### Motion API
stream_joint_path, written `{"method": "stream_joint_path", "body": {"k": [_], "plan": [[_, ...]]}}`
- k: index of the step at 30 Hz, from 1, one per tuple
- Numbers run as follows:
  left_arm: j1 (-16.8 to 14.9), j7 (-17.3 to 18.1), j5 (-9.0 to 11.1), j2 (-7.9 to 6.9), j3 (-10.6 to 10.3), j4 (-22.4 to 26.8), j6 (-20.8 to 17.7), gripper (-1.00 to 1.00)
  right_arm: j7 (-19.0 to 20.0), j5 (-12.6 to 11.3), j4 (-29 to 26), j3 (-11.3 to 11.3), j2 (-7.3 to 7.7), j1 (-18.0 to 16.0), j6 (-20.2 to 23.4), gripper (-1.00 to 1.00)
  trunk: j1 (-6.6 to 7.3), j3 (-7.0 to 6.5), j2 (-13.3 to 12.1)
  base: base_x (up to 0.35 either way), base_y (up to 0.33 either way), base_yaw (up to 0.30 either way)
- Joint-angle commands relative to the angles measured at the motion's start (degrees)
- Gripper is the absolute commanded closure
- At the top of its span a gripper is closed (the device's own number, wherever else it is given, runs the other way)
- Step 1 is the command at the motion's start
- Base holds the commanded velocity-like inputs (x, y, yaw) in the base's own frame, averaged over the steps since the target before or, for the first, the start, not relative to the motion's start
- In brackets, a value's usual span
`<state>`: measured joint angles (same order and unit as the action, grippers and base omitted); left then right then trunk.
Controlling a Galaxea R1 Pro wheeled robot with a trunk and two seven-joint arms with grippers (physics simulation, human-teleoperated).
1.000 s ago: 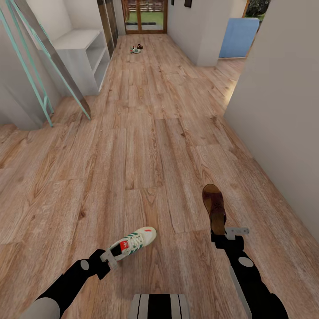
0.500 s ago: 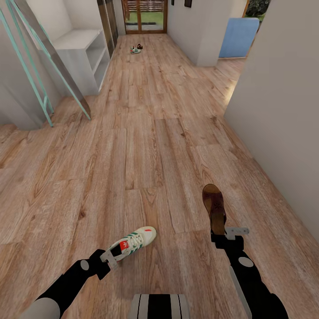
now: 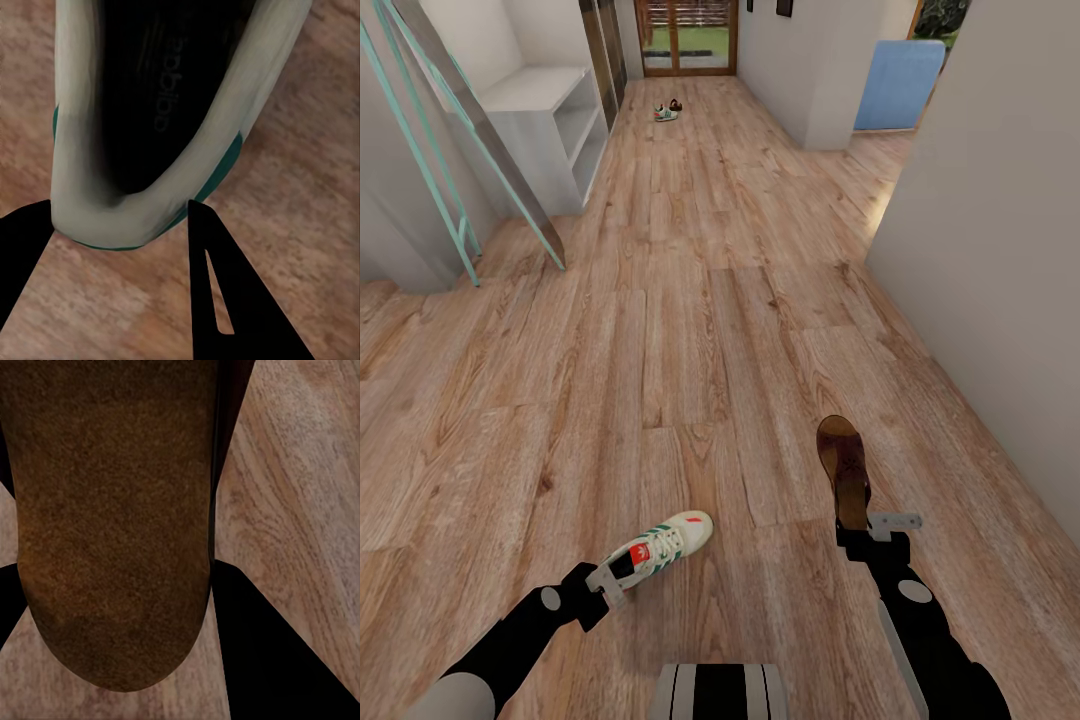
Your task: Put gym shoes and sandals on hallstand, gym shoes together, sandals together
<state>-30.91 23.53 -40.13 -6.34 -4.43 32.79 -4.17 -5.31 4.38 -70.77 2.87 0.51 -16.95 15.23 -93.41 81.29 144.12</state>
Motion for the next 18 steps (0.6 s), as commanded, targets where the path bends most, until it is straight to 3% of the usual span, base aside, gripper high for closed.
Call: {"method": "stream_joint_path", "body": {"k": [1,8,18], "plan": [[0.01,0.2,-0.21,-0.05,-0.22,0.16,-0.31,1.0,-0.23,0.28,-0.1,-0.05,0.01,-0.01,0.39,1.0,0.01,0.04,0.02,0.0,0.0,0.0],[0.14,0.15,-0.21,-0.08,-0.17,0.17,-0.43,1.0,-0.23,0.28,-0.23,-0.07,0.01,-0.01,0.41,1.0,0.01,0.04,0.02,0.0,0.0,0.0],[0.28,0.04,0.69,-0.32,1.36,0.02,-0.4,1.0,-0.15,0.35,-0.5,-0.14,0.09,-0.01,0.35,1.0,0.27,-2.18,-0.12,0.0,0.0,0.0]]}}
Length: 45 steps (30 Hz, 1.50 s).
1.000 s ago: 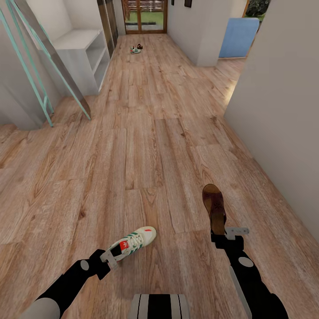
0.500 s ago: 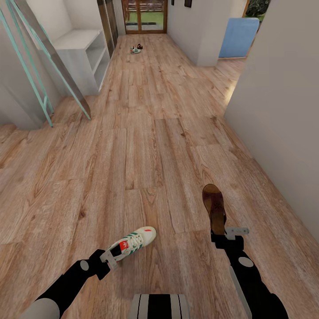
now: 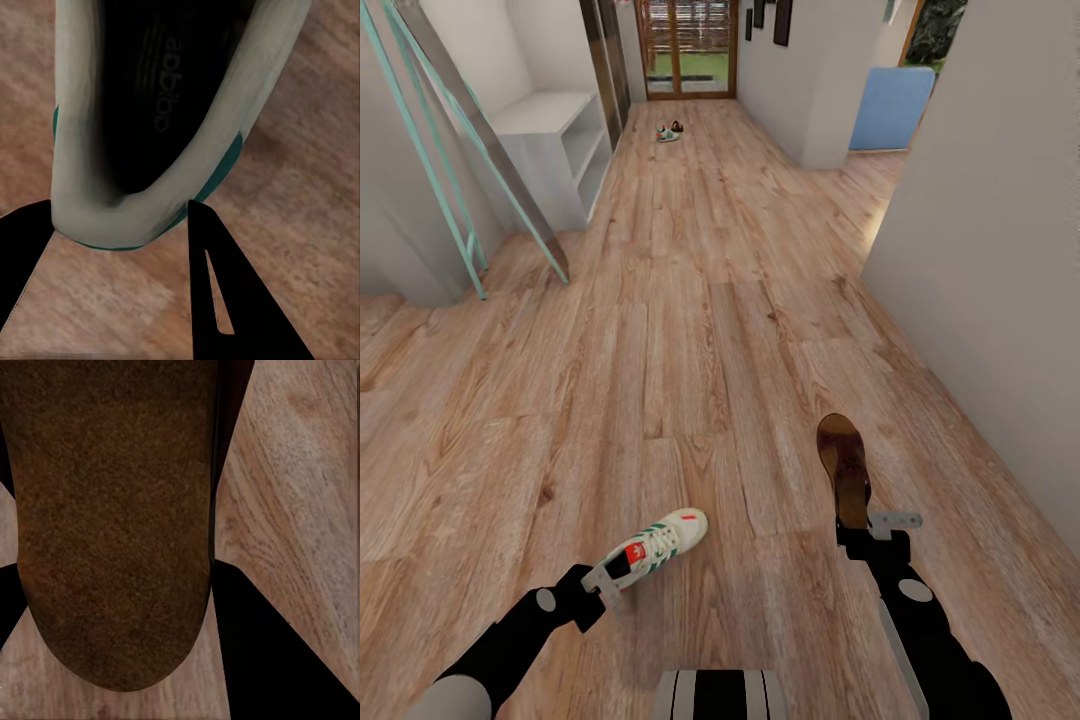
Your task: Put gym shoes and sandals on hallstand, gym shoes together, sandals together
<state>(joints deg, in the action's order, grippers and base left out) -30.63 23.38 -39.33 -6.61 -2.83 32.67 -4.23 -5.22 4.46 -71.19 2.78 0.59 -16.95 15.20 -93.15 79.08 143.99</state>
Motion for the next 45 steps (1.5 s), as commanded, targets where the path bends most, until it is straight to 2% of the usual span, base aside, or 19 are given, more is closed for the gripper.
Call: {"method": "stream_joint_path", "body": {"k": [1,7,8,12,13,20,23,27,29,32,34,35,38,39,42,44,45], "plan": [[0.04,0.19,0.05,-0.09,0.47,0.13,-0.31,1.0,-0.23,0.28,-0.08,-0.05,0.02,-0.01,0.38,1.0,0.03,-0.19,0.0,0.0,0.0,0.0],[0.34,0.06,0.66,-0.08,5.34,0.11,-0.15,1.0,-0.23,0.22,-0.12,-0.06,0.02,-0.01,0.36,1.0,0.19,-1.52,-0.08,0.0,0.0,0.0],[0.41,-0.07,0.96,-0.18,7.91,0.09,0.06,1.0,-0.23,0.25,-0.55,-0.07,0.02,-0.01,0.31,1.0,0.21,-1.74,-0.09,0.0,0.0,0.0],[0.47,-0.14,2.15,-0.21,12.11,-0.33,0.4,1.0,-0.24,0.3,-0.86,-0.06,0.02,-0.01,0.22,1.0,0.29,-2.4,-0.13,0.0,0.0,0.0],[0.43,-0.16,2.8,-0.19,14.1,-0.81,0.59,1.0,-0.3,0.43,-0.51,-0.06,0.04,-0.01,0.19,1.0,0.29,-2.4,-0.13,0.0,0.0,0.0],[0.4,-0.17,3.05,-0.08,16.09,-0.19,0.63,1.0,-0.25,0.65,-0.16,0.0,0.34,-0.01,0.1,1.0,0.32,-2.63,-0.15,0.0,0.0,0.0],[0.4,-0.17,4.27,-0.13,17.91,-0.15,0.63,1.0,-0.18,0.7,-0.11,-0.04,0.89,0.02,0.02,1.0,0.39,-3.45,-0.19,0.0,0.0,0.0],[0.43,-0.17,7.03,-0.25,20.51,-0.69,0.78,1.0,-0.16,0.72,0.73,-0.05,1.25,1.09,-1.41,1.0,0.5,-4.65,-0.24,0.0,0.0,0.0],[0.66,-0.17,8.71,-0.3,21.67,-0.86,2.25,1.0,-0.15,0.67,2.82,-0.11,1.3,2.6,-4.67,1.0,0.55,-5.27,-0.27,0.0,0.0,0.0],[2.18,-0.4,10.91,-0.32,22.55,-0.97,6.55,1.0,-0.18,0.65,7.08,-0.13,1.32,4.62,-11.16,1.0,0.62,-6.2,-0.31,0.0,0.0,0.0],[3.75,-1.77,12.55,-0.28,23.24,-1.01,9.6,1.0,-0.21,0.63,11.32,-0.14,1.33,5.78,-17.12,1.0,0.68,-6.82,-0.33,0.0,0.0,0.0],[4.13,-2.31,12.97,-0.27,23.45,-1.01,10.14,1.0,-0.21,0.61,12.46,-0.14,1.33,5.99,-18.58,1.0,0.7,-7.13,-0.35,0.0,0.0,0.0],[6.56,-5.41,15.89,-0.25,24.86,-1.35,12.28,1.0,-0.22,0.57,18.99,-0.09,1.34,6.77,-26.3,1.0,0.78,-8.06,-0.39,0.0,0.0,0.0],[6.98,-5.72,16.48,-0.25,25.11,-1.5,12.64,1.0,-0.22,0.56,19.96,-0.08,1.34,6.87,-27.37,1.0,0.81,-8.37,-0.4,0.0,0.0,0.0],[8.89,-6.65,20.17,-0.33,26.36,-2.64,16.12,1.0,-0.22,0.55,25.29,-0.06,1.39,7.37,-32.77,1.0,0.88,-9.31,-0.44,0.0,0.0,0.0],[10.71,-6.95,23.08,-0.54,26.91,-5.18,20.0,1.0,-0.28,0.51,30.59,0.0,1.48,8.0,-38.44,1.0,0.93,-9.93,-0.47,0.0,0.0,0.0],[11.3,-6.98,23.57,-0.59,26.98,-5.76,20.51,1.0,-0.29,0.49,31.94,0.01,1.59,8.16,-40.02,1.0,0.96,-10.24,-0.48,0.0,0.0,0.0]]}}
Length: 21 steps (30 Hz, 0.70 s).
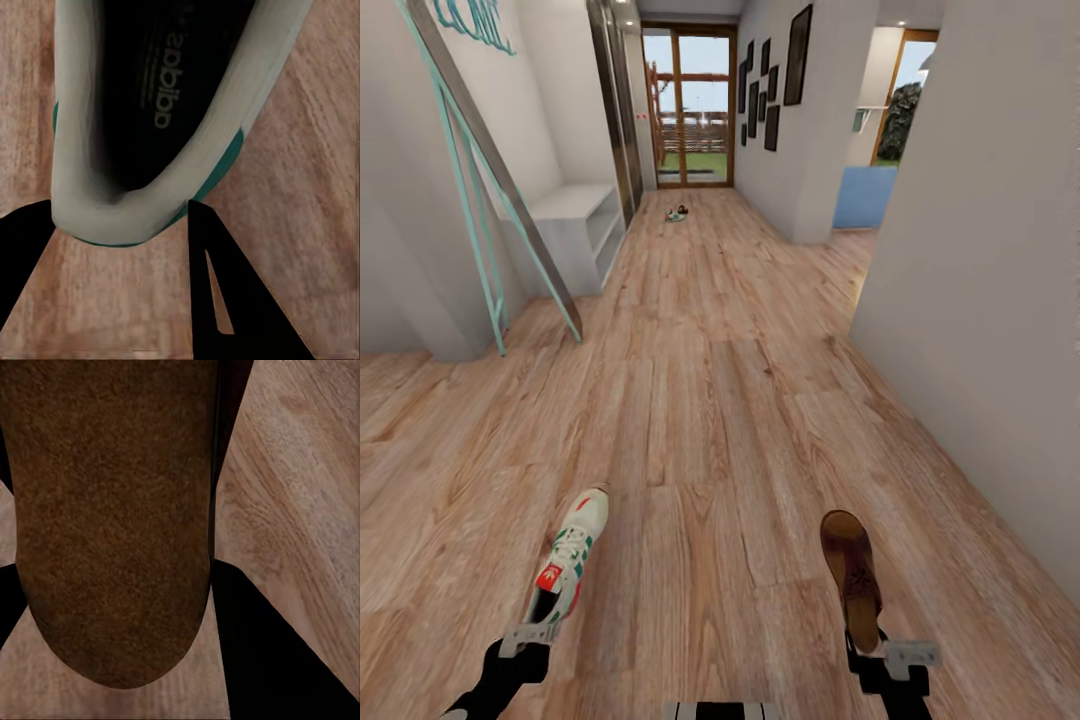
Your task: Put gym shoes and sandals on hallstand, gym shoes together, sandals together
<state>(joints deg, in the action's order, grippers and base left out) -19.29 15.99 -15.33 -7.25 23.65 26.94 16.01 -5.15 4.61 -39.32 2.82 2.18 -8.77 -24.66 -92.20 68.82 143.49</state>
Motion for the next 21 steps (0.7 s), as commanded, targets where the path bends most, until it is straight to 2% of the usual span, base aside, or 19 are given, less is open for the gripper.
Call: {"method": "stream_joint_path", "body": {"k": [1,4,6,11,21], "plan": [[0.79,0.38,0.16,0.03,0.55,-0.58,0.78,1.0,-0.38,0.33,1.61,-0.01,0.09,0.12,-2.04,1.0,0.04,-0.29,0.0,0.0,0.0,0.0],[2.41,-0.34,1.84,0.22,0.55,-1.11,2.61,1.0,-0.42,0.3,4.85,-0.01,0.18,0.3,-4.47,1.0,0.11,-1.22,-0.04,0.0,0.0,0.0],[2.8,-2.17,2.74,0.46,0.53,-2.22,3.68,1.0,-0.46,0.21,6.74,0.0,0.15,0.32,-4.9,1.0,0.17,-1.85,-0.07,0.0,0.0,0.0],[2.92,-3.46,3.0,0.52,0.52,-4.46,4.14,1.0,-0.48,0.2,8.25,-0.07,-0.07,0.33,-4.97,1.0,0.29,-3.4,-0.13,0.0,0.0,0.0],[2.94,-3.68,3.1,0.39,0.57,-4.96,4.3,1.0,-0.48,0.22,9.27,-0.04,-0.22,0.33,-4.92,1.0,0.75,-6.39,-0.66,0.0,0.0,0.0]]}}
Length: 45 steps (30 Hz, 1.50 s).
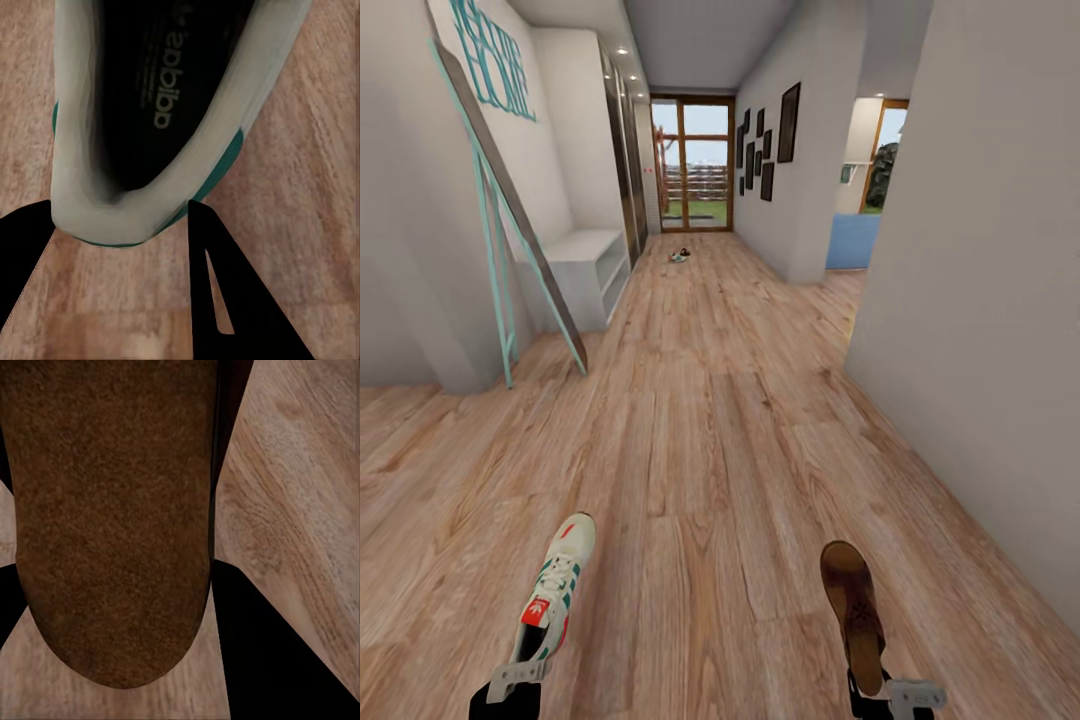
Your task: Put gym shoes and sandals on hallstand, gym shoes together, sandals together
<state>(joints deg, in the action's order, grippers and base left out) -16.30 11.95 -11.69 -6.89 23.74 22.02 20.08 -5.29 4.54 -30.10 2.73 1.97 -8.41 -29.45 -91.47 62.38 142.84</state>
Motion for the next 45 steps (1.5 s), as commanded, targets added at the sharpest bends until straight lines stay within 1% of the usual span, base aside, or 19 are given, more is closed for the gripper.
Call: {"method": "stream_joint_path", "body": {"k": [1,12,25,28,34,41,45], "plan": [[-0.04,0.36,-0.55,0.04,0.49,-0.06,0.22,1.0,-0.33,0.25,0.37,0.06,0.01,-0.03,-0.11,1.0,0.24,-0.17,-0.4,0.0,0.0,0.0],[-0.04,0.36,-0.58,0.03,0.52,-0.14,0.22,1.0,-0.39,0.12,1.13,0.16,-0.14,-0.03,-0.1,1.0,2.65,-2.2,-4.81,0.0,0.0,0.02],[-0.04,0.36,-0.44,0.03,0.52,-0.14,0.22,1.0,-0.42,0.12,1.18,0.16,-0.3,-0.03,-0.17,1.0,5.51,-4.62,-10.02,0.0,0.0,0.257],[-0.04,0.36,-0.39,-0.03,0.52,-0.14,0.32,1.0,-0.42,0.12,1.18,0.15,-0.29,-0.03,-0.17,1.0,5.51,-4.72,-10.02,0.0,0.0,0.277],[0.02,0.36,-0.43,0.11,0.44,-0.35,2.94,1.0,-0.42,0.14,1.11,0.15,-0.3,-0.03,-0.25,1.0,5.51,-4.93,-10.02,0.0,-0.114,0.277],[0.04,0.36,-0.44,0.18,0.43,-0.64,3.28,1.0,-0.36,0.17,0.71,0.09,-0.25,-0.03,-0.18,1.0,5.51,-5.25,-10.02,0.0,-0.26,0.254],[0.04,0.33,-0.44,0.2,0.43,-0.66,3.3,1.0,-0.27,0.22,0.65,0.08,0.01,-0.03,-0.17,1.0,5.51,-5.38,-10.02,-0.017,-0.273,0.116]]}}
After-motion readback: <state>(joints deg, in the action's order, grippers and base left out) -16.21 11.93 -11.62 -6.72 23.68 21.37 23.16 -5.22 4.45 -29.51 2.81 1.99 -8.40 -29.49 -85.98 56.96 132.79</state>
